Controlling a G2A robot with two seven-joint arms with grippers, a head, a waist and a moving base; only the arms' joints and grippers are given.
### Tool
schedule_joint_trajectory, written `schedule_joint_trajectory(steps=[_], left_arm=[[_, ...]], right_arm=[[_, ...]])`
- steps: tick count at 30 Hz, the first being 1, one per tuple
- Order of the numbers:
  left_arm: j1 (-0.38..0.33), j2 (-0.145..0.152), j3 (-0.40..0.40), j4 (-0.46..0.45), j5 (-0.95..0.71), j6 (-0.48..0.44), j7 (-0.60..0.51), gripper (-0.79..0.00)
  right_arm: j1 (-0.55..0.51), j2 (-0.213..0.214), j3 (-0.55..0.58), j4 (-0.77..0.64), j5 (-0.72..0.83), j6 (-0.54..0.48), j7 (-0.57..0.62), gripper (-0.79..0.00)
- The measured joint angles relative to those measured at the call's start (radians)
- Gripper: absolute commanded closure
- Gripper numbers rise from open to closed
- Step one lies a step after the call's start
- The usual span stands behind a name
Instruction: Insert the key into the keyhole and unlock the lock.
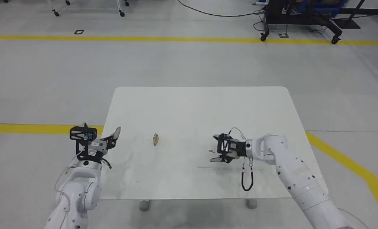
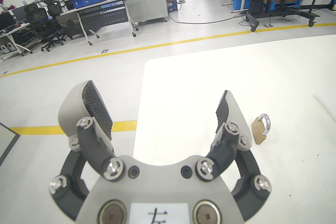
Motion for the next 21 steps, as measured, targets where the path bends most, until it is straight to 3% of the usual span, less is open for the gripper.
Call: schedule_joint_trajectory(steps=[11,14,15,16,21], left_arm=[[0.000,0.000,0.000,0.000,0.000,0.000,0.000,-0.785],[0.000,0.000,0.000,0.000,0.000,0.000,0.000,-0.785],[0.000,0.000,0.000,0.000,0.000,0.000,0.000,-0.785],[0.000,0.000,0.000,0.000,0.000,0.000,0.000,-0.785],[0.000,0.000,0.000,0.000,0.000,0.000,0.000,-0.785]], right_arm=[[0.057,0.001,-0.090,0.036,-0.103,0.004,-0.020,-0.203],[0.066,-0.001,-0.103,0.042,-0.107,0.017,-0.005,-0.145],[0.068,-0.002,-0.108,0.044,-0.108,0.024,0.002,-0.031],[0.070,-0.003,-0.111,0.044,-0.108,0.028,0.008,0.000],[0.071,-0.004,-0.118,0.038,-0.108,0.059,0.023,0.000]])
